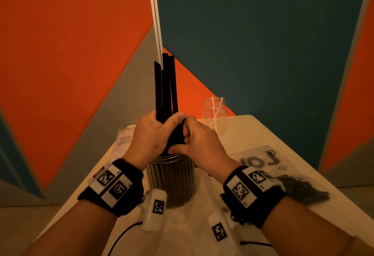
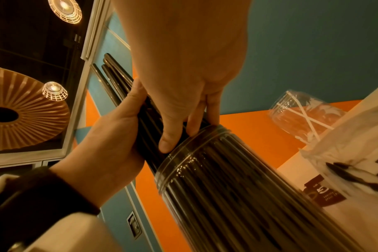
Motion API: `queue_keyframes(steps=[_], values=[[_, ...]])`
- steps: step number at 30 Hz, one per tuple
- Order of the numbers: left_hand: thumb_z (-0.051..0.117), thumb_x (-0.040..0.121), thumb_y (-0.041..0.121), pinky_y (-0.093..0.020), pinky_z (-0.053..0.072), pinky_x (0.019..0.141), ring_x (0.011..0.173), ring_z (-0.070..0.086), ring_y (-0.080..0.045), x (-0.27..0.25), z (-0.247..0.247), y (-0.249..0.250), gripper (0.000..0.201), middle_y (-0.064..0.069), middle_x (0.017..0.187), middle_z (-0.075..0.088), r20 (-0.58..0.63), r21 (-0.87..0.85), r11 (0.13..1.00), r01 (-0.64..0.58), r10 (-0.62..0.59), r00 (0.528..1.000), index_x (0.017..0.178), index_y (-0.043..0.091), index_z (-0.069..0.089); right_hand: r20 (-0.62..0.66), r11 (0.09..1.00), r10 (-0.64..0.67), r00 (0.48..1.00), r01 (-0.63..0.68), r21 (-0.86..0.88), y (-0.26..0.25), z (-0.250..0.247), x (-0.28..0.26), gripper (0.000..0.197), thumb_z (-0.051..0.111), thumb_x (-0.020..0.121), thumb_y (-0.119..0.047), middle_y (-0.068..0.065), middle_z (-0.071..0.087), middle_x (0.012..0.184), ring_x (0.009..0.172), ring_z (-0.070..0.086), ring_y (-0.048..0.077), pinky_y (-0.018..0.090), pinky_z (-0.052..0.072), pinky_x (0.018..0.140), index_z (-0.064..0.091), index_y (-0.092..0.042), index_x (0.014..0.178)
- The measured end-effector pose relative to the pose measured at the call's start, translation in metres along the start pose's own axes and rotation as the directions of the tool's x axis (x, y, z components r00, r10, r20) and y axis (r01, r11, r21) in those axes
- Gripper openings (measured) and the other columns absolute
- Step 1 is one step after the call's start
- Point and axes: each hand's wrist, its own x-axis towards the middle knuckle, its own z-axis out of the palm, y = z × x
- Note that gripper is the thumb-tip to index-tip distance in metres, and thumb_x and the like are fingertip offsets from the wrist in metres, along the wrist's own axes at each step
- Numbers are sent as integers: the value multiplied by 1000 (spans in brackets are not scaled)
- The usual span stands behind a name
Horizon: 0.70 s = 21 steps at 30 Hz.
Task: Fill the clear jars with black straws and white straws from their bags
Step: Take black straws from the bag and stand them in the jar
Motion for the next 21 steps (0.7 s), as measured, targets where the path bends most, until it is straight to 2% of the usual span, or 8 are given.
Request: queue_keyframes(steps=[2,5,8,9,11,13,16,21], values=[[63,71,74,-51,56,71,77,70,-17,-1,-1,-1,58,0,79,72,17,13,1000,-2,2,1000,83,18,69,5,1000,-1,1000,1,-4,1,1,0,58,89,60,-46,-13,53,73,66,53,-2,16,33,50,36,-37,81],[58,73,75,-47,56,72,79,67,-14,-4,-2,1,56,1,85,68,35,121,992,-29,25,999,89,23,67,24,1000,-7,1000,8,-16,0,1,1,56,90,60,-43,-15,52,77,65,50,0,18,30,53,41,-36,86],[56,81,66,-48,53,76,86,63,-13,-9,-3,4,36,8,87,61,33,184,975,-128,124,992,94,34,66,41,1000,-16,999,17,-18,-1,1,1,52,89,61,-40,-14,51,79,68,50,2,20,31,55,44,-35,86],[56,84,62,-49,52,78,88,61,-15,-11,-3,5,33,10,86,60,29,208,962,-179,176,984,93,33,67,43,1000,-10,999,11,-10,-2,1,0,51,89,61,-40,-14,52,80,68,51,2,20,33,55,46,-33,86],[53,87,60,-48,49,82,93,57,-16,-15,-3,3,38,7,87,62,24,295,925,-240,244,970,95,27,70,44,1000,12,999,-12,3,-2,-1,0,50,89,59,-42,-13,54,79,67,52,2,18,33,54,46,-33,82],[51,88,59,-44,45,81,92,54,-14,-18,-3,-2,40,8,87,64,9,360,897,-257,272,962,96,25,70,42,1000,18,999,-19,10,-2,-2,-1,48,89,61,-41,-13,55,78,67,53,1,15,36,54,44,-35,78],[53,91,55,-34,37,76,85,47,-6,-23,-3,-11,22,22,83,56,4,397,870,-294,318,948,91,36,66,51,1000,5,999,-6,24,-3,-4,-2,43,86,69,-34,-13,54,79,71,53,1,13,36,56,43,-38,76],[55,87,58,-35,41,76,88,50,-10,-19,-3,-11,25,20,85,56,-21,386,884,-265,296,955,93,35,63,58,999,29,998,-30,28,-4,-4,-3,38,85,73,-31,-12,55,80,69,53,2,15,34,57,47,-35,77]])
